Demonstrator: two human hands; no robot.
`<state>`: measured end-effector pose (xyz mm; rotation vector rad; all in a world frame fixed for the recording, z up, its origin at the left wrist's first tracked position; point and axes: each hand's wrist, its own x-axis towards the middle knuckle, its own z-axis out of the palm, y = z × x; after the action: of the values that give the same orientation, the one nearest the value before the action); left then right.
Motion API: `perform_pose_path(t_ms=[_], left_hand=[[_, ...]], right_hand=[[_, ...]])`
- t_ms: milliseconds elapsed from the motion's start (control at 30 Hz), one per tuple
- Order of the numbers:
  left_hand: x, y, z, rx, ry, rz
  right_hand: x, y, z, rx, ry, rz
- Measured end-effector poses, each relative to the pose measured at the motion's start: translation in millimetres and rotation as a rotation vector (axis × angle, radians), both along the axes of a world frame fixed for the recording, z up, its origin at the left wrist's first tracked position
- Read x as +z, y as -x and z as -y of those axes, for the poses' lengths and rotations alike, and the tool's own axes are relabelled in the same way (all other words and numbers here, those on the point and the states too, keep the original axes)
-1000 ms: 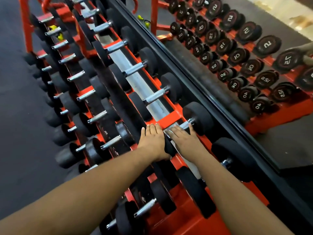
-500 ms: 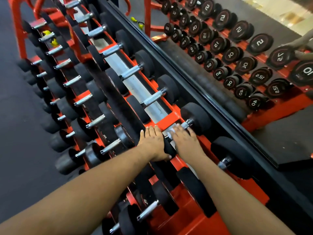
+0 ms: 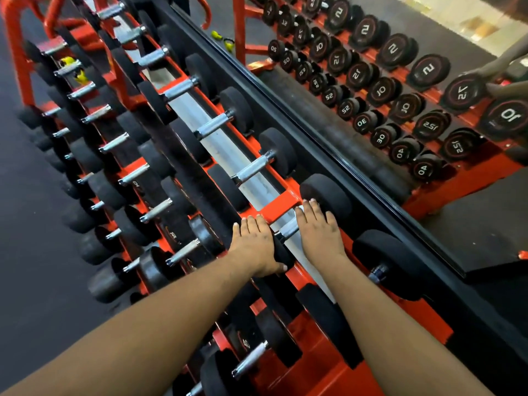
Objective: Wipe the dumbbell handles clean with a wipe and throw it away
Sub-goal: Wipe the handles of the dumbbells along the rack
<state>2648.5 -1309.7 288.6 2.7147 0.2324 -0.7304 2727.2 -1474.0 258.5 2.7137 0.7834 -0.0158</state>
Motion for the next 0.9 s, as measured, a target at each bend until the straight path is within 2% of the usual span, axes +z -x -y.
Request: perform_pose_path(t_ms=[167, 300, 433, 500, 633, 700, 833, 900], left_hand=[[1, 2, 0, -0.006, 0.011, 0.000], [1, 2, 0, -0.002, 0.007, 0.006], [-1, 2, 1, 0.008, 0.017, 0.025], [-2, 2, 1, 0.008, 0.017, 0.018], [-1, 1, 2, 0.016, 0.014, 0.025], [0, 1, 1, 0.020, 0.025, 0.024], [-3, 1, 1, 0.010, 0.006, 0.015], [-2, -1, 1, 0.000, 0.004, 0.002]], right_hand=[[-6, -1, 26, 0.205, -0.029, -0.068], [-7, -7, 20, 0.124, -0.078, -0.041], [-17, 6, 23, 0.414, -0.154, -0.086], [-16, 6, 31, 0.401, -0.163, -0.083], [-15, 0, -2, 0.298, -0.141, -0.116], [-15, 0, -6, 0.338, -0.150, -0.142], [-23, 10, 37, 0.522, -0.148, -0.117], [-23, 7, 34, 0.523, -0.123, -0.117]])
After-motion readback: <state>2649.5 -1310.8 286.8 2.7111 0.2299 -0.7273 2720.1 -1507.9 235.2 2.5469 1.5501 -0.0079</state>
